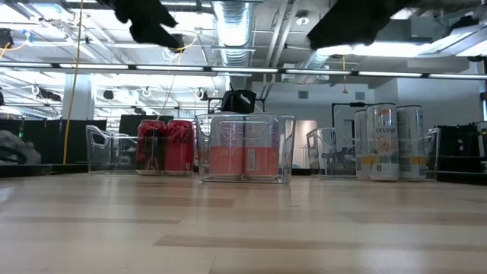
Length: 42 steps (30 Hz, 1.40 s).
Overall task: Sort soda cans
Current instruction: Return to Home Position
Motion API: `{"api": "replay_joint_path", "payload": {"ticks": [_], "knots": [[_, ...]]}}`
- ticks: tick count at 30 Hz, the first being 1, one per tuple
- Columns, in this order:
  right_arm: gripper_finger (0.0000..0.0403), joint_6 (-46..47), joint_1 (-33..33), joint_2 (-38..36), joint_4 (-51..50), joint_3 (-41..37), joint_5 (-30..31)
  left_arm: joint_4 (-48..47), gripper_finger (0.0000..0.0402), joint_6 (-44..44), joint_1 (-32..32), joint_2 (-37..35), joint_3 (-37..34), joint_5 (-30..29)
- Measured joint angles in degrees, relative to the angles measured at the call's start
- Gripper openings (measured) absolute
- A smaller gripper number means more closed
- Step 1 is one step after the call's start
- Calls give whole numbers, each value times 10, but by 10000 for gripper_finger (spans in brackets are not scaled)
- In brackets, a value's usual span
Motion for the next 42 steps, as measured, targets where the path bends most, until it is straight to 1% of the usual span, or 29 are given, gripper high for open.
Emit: {"api": "replay_joint_path", "payload": {"ticks": [2, 4, 6, 7, 8, 10, 11, 13, 14, 16, 18, 20, 22, 24, 28, 30, 33, 36, 39, 42], "knots": [[135, -2, 16, -22, -20, 0, 25, 25, 359, 9, 3, 14, -6, -11], [88, -2, 25, -45, -35, 1, 49, 51, 359, 21, 6, 34, -13, -30], [38, -2, 32, -65, -69, 1, 73, 86, 359, -4, 9, 59, -15, -46], [20, -2, 33, -73, -90, 1, 85, 95, 359, -25, 10, 73, -16, -50], [12, 0, 33, -80, -122, 1, 96, 106, 359, -40, 11, 86, -17, -50], [18, 39, 32, -88, -198, 1, 118, 136, 359, -38, 11, 113, -17, -46], [22, 76, 30, -90, -232, 1, 127, 148, 359, -29, 9, 126, -17, -42], [27, 178, 27, -91, -288, 0, 140, 183, 359, -17, 4, 154, -17, -40], [26, 223, 25, -91, -305, 0, 141, 201, 359, -11, 2, 168, -17, -40], [21, 250, 31, -86, -318, 0, 145, 231, 359, 2, 2, 198, -17, -41], [12, 237, 47, -74, -309, 0, 151, 275, 359, 22, 6, 229, -17, -61], [5, 213, 60, -60, -286, 0, 169, 310, 359, 25, 13, 257, -17, -82], [5, 197, 71, -49, -267, 0, 191, 329, 359, -13, 19, 276, -17, -86], [5, 194, 78, -41, -264, 0, 203, 348, 359, -28, 20, 285, -17, -74], [5, 193, 88, -40, -272, 0, 211, 375, 359, -10, 4, 277, -17, -33], [5, 185, 92, -49, -272, 0, 215, 375, 359, -18, -5, 264, -17, -22], [5, 156, 100, -72, -262, 0, 217, 351, 357, -38, -18, 239, -16, -31], [4, 131, 112, -99, -243, 0, 217, 320, 336, -14, -36, 213, -16, -59], [4, 100, 127, -120, -209, 0, 217, 296, 301, -13, -66, 182, -17, -62], [4, 46, 147, -130, -119, -15, 209, 292, 258, -9, -111, 151, -32, -66]]}}
